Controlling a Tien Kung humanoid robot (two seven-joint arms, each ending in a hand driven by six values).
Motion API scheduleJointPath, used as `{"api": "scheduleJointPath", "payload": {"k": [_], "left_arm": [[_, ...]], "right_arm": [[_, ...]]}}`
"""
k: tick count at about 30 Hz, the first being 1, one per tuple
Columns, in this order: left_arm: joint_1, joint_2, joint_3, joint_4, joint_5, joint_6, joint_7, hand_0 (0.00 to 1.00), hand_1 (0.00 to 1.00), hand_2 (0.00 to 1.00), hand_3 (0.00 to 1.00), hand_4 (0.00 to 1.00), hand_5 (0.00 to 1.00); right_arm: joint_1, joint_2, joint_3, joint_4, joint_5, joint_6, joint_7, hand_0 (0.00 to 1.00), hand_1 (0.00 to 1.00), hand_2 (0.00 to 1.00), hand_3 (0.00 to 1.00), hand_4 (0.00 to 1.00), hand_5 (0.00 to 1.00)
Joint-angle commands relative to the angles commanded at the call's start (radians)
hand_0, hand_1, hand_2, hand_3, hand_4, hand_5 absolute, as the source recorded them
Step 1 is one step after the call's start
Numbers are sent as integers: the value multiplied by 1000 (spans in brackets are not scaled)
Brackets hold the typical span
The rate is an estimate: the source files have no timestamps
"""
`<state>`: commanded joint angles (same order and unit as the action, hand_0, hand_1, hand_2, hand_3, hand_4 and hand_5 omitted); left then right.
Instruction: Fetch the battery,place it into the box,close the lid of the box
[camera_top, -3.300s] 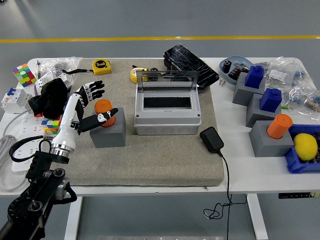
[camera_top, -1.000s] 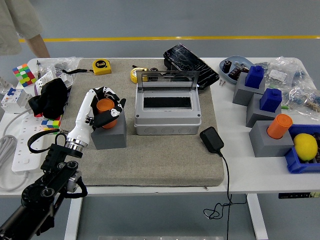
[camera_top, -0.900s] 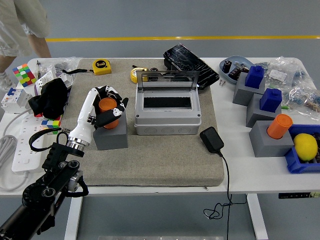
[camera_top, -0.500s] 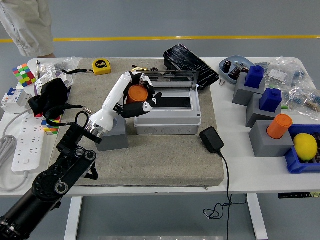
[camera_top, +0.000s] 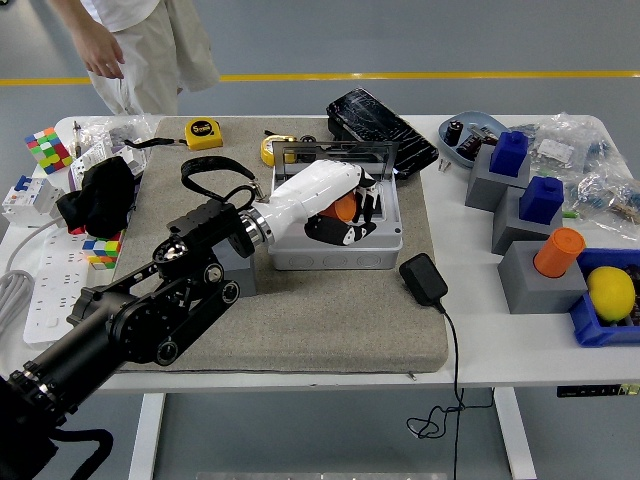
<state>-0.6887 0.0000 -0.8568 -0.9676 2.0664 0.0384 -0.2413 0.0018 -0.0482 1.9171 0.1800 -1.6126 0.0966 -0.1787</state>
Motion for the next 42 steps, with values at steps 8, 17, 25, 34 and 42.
{"api": "scheduleJointPath", "payload": {"k": [8,17,25,34,42], "left_arm": [[-52,0,13,75,-11,17,5,103,122,237,330,784,2],[-46,0,22,115,-61,50,-28,110,125,238,334,791,2],[-41,0,34,126,-67,68,-57,163,208,296,390,864,2],[-37,0,16,122,-68,78,-75,659,747,844,915,998,94],[-33,0,13,110,-71,78,-77,652,739,843,913,998,110]], "right_arm": [[0,-3,-5,0,-3,0,0,766,725,737,756,998,544],[4,-3,-19,0,1,2,3,765,726,737,756,998,545],[5,-4,-15,0,-1,2,3,766,725,737,756,998,544],[4,-2,-18,0,-1,3,5,765,724,736,756,998,545],[5,-2,-19,0,3,2,6,766,725,737,756,998,544]]}}
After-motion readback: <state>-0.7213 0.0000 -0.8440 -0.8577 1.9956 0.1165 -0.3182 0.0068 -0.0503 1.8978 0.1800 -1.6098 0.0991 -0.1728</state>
